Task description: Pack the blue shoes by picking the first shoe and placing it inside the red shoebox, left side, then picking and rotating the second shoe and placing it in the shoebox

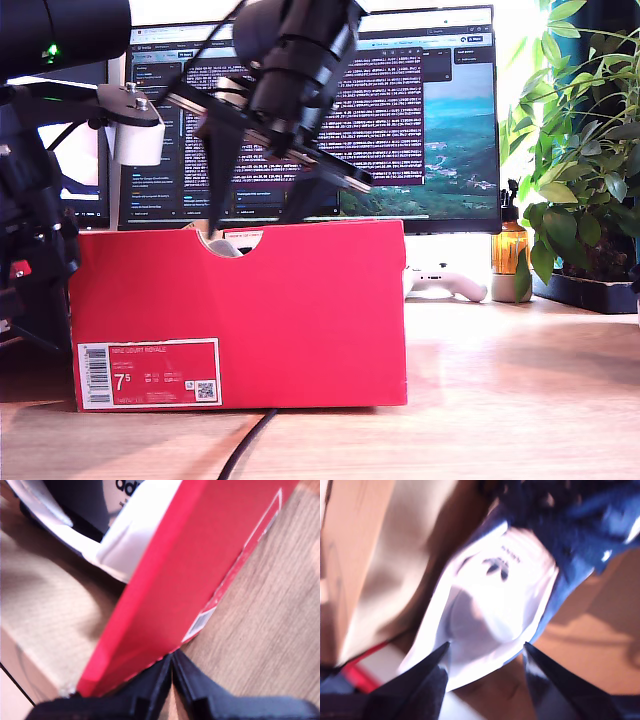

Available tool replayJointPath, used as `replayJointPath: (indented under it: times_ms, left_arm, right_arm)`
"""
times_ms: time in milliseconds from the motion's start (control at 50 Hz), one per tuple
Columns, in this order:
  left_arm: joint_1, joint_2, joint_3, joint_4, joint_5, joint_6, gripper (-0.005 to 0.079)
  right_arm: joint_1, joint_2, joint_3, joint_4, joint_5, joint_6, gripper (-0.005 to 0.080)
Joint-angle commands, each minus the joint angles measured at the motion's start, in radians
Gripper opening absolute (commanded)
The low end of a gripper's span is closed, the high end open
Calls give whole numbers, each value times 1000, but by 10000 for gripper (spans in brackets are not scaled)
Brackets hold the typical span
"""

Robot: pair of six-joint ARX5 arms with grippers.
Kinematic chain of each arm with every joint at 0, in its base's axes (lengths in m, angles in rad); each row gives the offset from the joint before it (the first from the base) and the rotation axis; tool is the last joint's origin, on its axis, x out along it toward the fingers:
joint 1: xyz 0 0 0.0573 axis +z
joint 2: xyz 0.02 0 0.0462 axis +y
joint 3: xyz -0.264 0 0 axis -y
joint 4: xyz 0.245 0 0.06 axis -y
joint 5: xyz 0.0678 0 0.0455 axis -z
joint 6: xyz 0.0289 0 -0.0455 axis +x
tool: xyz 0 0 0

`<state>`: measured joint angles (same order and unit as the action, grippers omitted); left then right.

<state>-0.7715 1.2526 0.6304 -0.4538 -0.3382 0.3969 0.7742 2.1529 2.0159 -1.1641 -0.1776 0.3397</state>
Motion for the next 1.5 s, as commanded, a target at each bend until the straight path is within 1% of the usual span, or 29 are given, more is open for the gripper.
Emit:
replayJointPath:
  times_ms: [0, 120, 300, 340, 380, 400, 420, 460, 500, 520, 560, 620, 860, 1080, 1100, 1140, 1180, 1240, 1260, 1300, 1340, 1400, 1480]
  left_arm:
    - [-3, 16, 6, 13, 20, -5, -17]
    - [-3, 16, 6, 8, 19, -5, -17]
    - [-3, 16, 6, 6, 19, -5, -17]
    - [-3, 16, 6, 6, 19, -5, -17]
    - [-3, 16, 6, 6, 19, -5, -17]
    - [-3, 16, 6, 6, 19, -5, -17]
    - [-3, 16, 6, 6, 19, -5, -17]
    - [-3, 16, 6, 6, 19, -5, -17]
    - [-3, 16, 6, 6, 20, -5, -17]
    - [-3, 16, 6, 6, 19, -5, -17]
    - [-3, 16, 6, 6, 19, -5, -17]
    - [-3, 16, 6, 6, 19, -5, -17]
    - [-3, 16, 6, 7, 20, -5, -17]
    - [-3, 16, 6, 6, 20, -5, -17]
    - [-3, 16, 6, 7, 20, -5, -17]
    - [-3, 16, 6, 7, 20, -5, -17]
    - [-3, 16, 6, 6, 20, -5, -17]
    - [-3, 16, 6, 7, 20, -5, -17]
    - [-3, 16, 6, 6, 20, -5, -17]
    - [-3, 16, 6, 6, 20, -5, -17]
    - [-3, 16, 6, 6, 20, -5, -17]
    - [-3, 16, 6, 6, 20, -5, -17]
    - [-3, 16, 6, 7, 20, -6, -17]
  right_arm:
    - [4, 35, 1, -5, 28, 2, 369]
    - [-2, 72, 1, -24, 28, 4, 369]
    - [-1, 107, 1, 4, 31, 3, 368]
    - [3, 114, 1, 2, 31, 3, 348]
    - [3, 122, 1, 4, 31, 2, 303]
    - [2, 126, 1, 7, 34, 1, 260]
    - [2, 126, 1, 8, 37, 1, 211]
    - [2, 126, 1, 22, 42, 1, 82]
    - [3, 126, 1, 42, 45, 0, -29]
    - [4, 126, 1, 56, 49, -2, -2]
    - [8, 126, 1, 79, 48, 1, -15]
    - [9, 126, 2, 101, 47, 0, -13]
    - [31, 126, 2, 131, 38, -41, -13]
    - [39, 126, 2, 84, 26, -32, -10]
    - [40, 126, 2, 82, 26, -32, 1]
    - [43, 126, 2, 79, 27, -30, 56]
    - [44, 126, 2, 76, 26, -29, 137]
    - [44, 126, 2, 73, 25, -29, 282]
    - [44, 126, 2, 72, 25, -29, 318]
    - [44, 126, 2, 71, 21, -29, 362]
    - [44, 126, 2, 71, 13, -29, 381]
    - [43, 126, 2, 69, -8, -28, 388]
    - [43, 122, 2, 56, -10, -25, 395]
